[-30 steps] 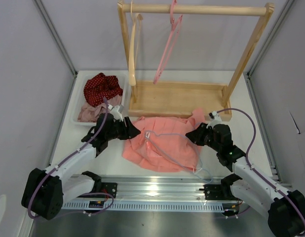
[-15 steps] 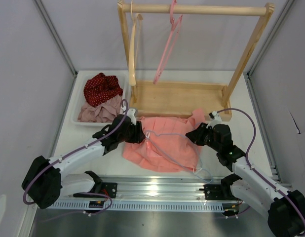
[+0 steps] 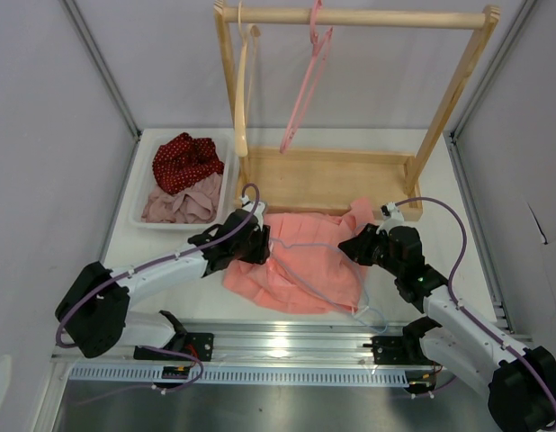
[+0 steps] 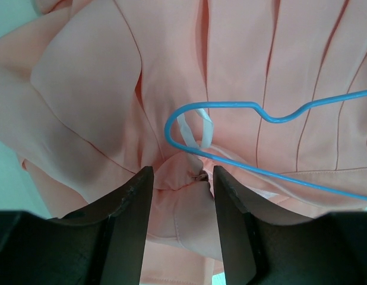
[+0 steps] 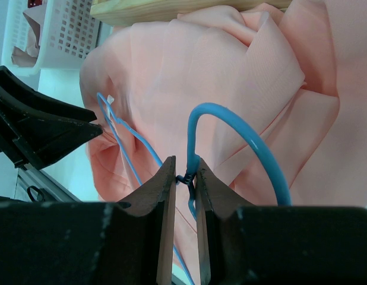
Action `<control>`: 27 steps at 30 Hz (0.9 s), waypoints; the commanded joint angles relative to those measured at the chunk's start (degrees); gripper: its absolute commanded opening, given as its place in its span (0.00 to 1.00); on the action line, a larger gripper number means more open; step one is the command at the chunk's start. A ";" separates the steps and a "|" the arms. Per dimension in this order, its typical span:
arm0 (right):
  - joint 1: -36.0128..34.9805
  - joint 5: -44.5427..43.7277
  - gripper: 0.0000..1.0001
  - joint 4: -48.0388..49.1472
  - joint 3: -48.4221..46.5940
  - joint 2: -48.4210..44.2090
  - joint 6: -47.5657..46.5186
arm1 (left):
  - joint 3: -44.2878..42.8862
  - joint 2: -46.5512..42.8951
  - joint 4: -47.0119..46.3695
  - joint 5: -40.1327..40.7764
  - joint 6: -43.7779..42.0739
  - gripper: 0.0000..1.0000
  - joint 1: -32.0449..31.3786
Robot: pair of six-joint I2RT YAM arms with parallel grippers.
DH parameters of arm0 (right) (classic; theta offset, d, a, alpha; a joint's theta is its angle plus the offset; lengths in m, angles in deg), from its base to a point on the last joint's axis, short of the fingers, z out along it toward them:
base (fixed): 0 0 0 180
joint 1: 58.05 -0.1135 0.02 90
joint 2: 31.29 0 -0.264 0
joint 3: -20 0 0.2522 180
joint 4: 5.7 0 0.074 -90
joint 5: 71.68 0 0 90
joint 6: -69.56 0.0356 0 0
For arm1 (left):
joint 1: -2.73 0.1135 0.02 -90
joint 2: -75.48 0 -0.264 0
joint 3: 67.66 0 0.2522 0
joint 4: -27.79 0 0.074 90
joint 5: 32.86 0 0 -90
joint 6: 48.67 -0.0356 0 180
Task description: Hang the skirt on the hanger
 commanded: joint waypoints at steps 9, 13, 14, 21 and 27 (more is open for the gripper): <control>0.08 0.01 0.00 1.24 0.32 -0.13 -0.04 | -1.13 3.28 -6.60 0.55 0.57 0.47 -0.41; 0.16 0.01 0.00 1.15 0.23 -0.22 -0.22 | -0.51 4.25 -7.57 1.16 1.28 0.44 -0.41; 0.16 0.01 0.00 1.06 0.14 -0.22 -0.22 | -0.25 4.25 -7.75 1.42 1.45 0.42 -0.41; 0.16 -0.17 0.00 0.71 -0.30 -0.39 -0.31 | 1.33 4.25 -9.33 1.16 2.51 0.24 -0.32; 0.16 -0.17 0.00 0.45 -0.83 -0.31 -0.31 | 2.30 5.04 -10.38 0.54 2.95 0.11 -0.32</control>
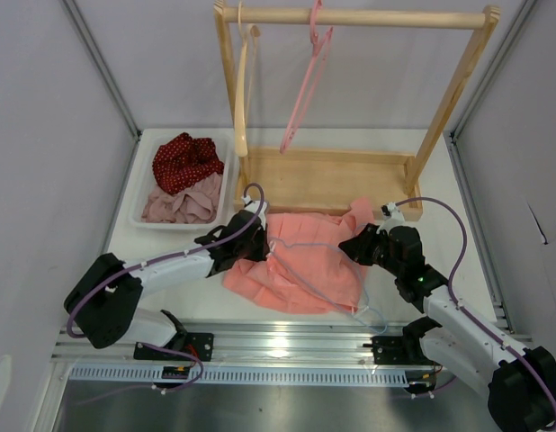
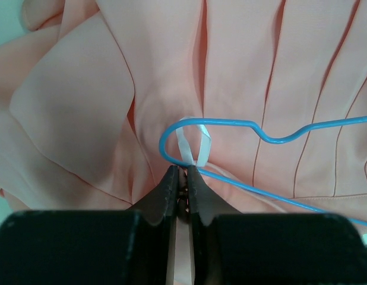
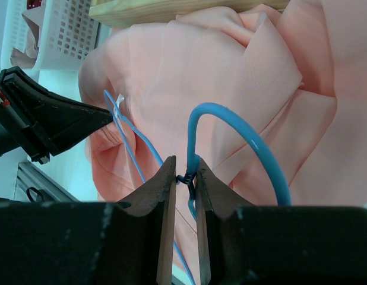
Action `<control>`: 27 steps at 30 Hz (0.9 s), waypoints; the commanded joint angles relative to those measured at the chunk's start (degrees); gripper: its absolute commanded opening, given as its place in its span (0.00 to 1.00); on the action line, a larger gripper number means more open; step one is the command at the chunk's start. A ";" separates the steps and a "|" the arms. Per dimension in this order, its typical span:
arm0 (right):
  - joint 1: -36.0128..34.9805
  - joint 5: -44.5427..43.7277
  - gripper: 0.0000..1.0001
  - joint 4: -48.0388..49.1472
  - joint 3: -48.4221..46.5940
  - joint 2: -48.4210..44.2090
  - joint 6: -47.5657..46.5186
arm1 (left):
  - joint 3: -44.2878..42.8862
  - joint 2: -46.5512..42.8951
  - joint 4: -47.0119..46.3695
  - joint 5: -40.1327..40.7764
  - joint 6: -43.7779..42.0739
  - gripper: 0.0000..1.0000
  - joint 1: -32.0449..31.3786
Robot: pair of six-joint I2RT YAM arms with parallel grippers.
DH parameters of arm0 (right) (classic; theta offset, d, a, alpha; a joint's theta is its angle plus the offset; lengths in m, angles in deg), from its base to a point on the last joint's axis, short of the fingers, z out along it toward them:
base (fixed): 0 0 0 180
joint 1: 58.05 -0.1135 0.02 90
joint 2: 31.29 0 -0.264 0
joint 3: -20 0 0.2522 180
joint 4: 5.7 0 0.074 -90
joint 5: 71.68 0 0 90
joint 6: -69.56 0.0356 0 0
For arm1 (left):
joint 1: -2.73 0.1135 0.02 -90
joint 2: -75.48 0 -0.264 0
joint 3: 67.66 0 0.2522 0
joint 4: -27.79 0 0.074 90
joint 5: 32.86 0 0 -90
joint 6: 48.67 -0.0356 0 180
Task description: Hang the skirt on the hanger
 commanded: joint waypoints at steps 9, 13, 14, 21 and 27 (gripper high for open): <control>0.23 -0.06 0.00 -1.02 -1.35 -0.92 -0.92 | 0.51 1.81 0.92 5.06 2.91 0.00 -0.17; 0.23 0.03 0.00 -1.46 -1.53 -1.01 -1.01 | 0.07 2.69 1.80 6.30 3.88 0.00 -0.08; 0.23 0.03 0.00 -1.64 -1.62 -1.10 -1.10 | -0.10 3.13 1.90 6.56 4.23 0.00 0.01; 0.40 0.55 0.00 -2.87 -2.41 -0.75 -1.71 | -0.54 3.31 2.69 8.68 5.55 0.00 0.53; 0.49 0.91 0.00 -4.96 -3.20 -0.57 -2.33 | -0.90 3.31 2.87 9.29 5.99 0.00 0.80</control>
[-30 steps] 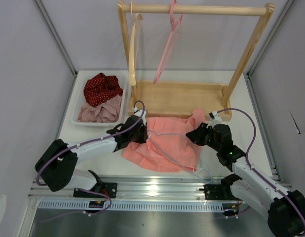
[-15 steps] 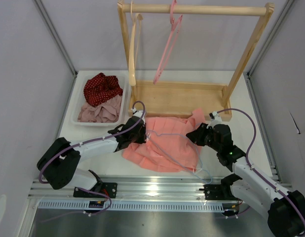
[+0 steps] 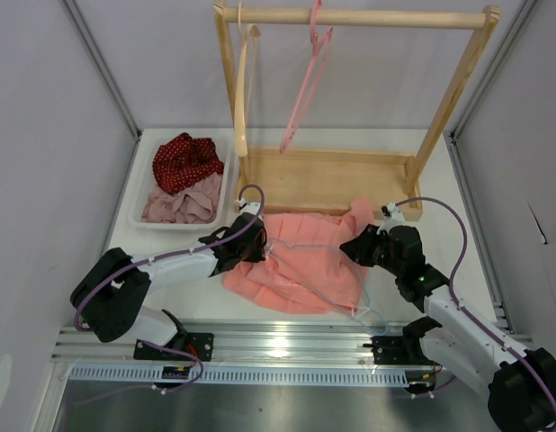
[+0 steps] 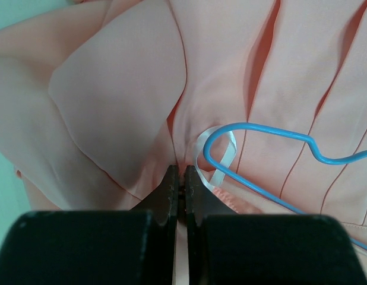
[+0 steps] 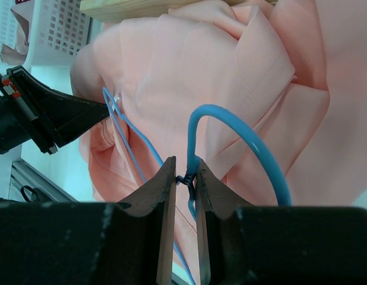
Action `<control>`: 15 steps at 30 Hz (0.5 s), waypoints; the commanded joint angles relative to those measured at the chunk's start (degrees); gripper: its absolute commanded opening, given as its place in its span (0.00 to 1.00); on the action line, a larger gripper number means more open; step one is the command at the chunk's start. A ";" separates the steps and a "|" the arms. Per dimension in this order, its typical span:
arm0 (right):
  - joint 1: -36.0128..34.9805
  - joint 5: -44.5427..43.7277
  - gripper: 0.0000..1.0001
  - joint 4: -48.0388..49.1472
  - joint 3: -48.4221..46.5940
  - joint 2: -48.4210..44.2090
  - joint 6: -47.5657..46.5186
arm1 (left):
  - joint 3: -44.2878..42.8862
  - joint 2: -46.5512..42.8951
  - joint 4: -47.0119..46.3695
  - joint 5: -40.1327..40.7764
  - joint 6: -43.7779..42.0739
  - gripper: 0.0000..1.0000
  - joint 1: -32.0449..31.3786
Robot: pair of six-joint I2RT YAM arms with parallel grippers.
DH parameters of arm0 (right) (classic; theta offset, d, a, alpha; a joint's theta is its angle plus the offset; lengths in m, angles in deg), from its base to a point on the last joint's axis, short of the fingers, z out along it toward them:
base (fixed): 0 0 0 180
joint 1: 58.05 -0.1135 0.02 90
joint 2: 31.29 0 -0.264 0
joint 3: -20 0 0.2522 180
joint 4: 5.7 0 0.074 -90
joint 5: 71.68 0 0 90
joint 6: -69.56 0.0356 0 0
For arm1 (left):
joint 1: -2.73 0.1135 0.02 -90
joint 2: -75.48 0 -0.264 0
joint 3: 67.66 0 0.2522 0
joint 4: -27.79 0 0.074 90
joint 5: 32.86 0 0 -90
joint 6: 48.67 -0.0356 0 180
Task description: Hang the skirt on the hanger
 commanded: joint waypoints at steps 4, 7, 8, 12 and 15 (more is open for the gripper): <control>0.36 1.43 0.00 -3.61 -3.66 0.37 -2.81 | -1.53 0.02 1.73 3.13 1.08 0.00 0.73; 0.27 2.31 0.00 -4.40 -4.02 0.99 -3.43 | -1.88 0.46 1.73 3.13 0.99 0.00 0.73; 0.27 2.66 0.00 -4.66 -4.02 1.34 -3.69 | -1.80 0.46 1.55 3.04 0.90 0.00 0.73; 0.28 3.19 0.00 -5.81 -4.28 1.87 -4.83 | -2.32 1.08 1.73 2.95 0.99 0.00 0.82; 0.27 2.84 0.00 -7.30 -4.81 2.13 -5.80 | -2.50 1.17 1.73 3.13 1.07 0.00 0.82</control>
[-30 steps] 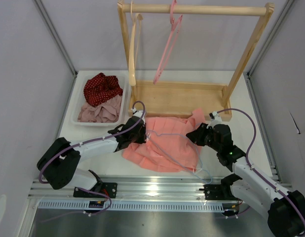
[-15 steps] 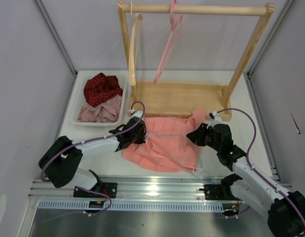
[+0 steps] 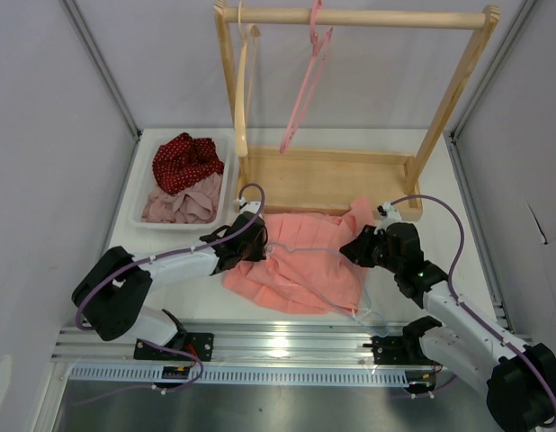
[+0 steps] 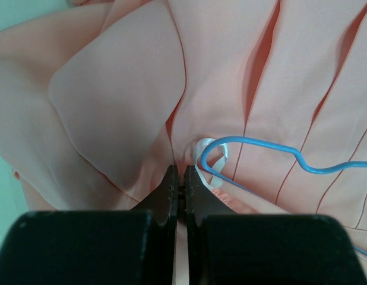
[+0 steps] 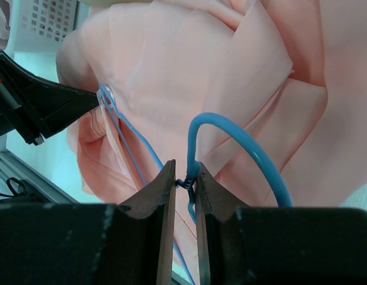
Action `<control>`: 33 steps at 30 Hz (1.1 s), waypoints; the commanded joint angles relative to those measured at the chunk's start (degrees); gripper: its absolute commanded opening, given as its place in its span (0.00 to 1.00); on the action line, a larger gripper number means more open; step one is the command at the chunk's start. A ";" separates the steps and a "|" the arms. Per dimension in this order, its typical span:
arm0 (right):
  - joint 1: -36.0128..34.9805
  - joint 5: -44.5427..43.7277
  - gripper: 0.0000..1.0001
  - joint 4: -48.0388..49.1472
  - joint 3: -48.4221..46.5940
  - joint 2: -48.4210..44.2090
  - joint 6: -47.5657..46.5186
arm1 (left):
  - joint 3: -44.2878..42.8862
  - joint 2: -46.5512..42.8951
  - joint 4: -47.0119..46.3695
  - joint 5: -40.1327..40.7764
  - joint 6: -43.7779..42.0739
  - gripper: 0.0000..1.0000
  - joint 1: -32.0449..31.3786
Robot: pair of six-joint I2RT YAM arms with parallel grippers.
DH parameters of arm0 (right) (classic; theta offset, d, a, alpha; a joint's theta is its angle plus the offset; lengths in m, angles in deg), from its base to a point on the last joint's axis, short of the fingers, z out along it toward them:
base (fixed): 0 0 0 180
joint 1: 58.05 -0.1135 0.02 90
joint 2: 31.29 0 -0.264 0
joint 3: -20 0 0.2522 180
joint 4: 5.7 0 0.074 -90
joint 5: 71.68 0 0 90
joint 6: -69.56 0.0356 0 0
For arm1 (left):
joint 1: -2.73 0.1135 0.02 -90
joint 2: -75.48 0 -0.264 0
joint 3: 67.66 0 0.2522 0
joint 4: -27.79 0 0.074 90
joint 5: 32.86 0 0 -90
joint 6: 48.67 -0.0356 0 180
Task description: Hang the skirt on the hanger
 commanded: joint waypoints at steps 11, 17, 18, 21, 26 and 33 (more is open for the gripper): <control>0.12 3.50 0.00 -5.59 -5.32 2.40 -5.40 | -1.45 0.07 0.17 2.34 -0.13 0.00 0.78; 0.03 4.21 0.00 -6.38 -7.17 5.13 -6.72 | -1.01 -0.72 -0.62 1.64 -0.83 0.00 0.78; -0.23 4.38 0.00 -6.55 -7.43 5.65 -6.89 | -1.01 -0.72 -0.53 1.72 -1.18 0.00 0.78; -0.49 4.47 0.00 -7.17 -8.66 6.97 -7.42 | -0.57 -1.24 -1.58 0.94 -1.80 0.00 0.69; -0.84 4.12 0.00 -7.70 -10.51 8.64 -8.04 | 0.13 -2.04 -2.82 -0.12 -2.68 0.00 0.69; -1.02 3.68 0.00 -5.42 -10.77 9.17 -6.72 | -0.13 -1.07 -3.34 -3.02 -4.61 0.00 0.25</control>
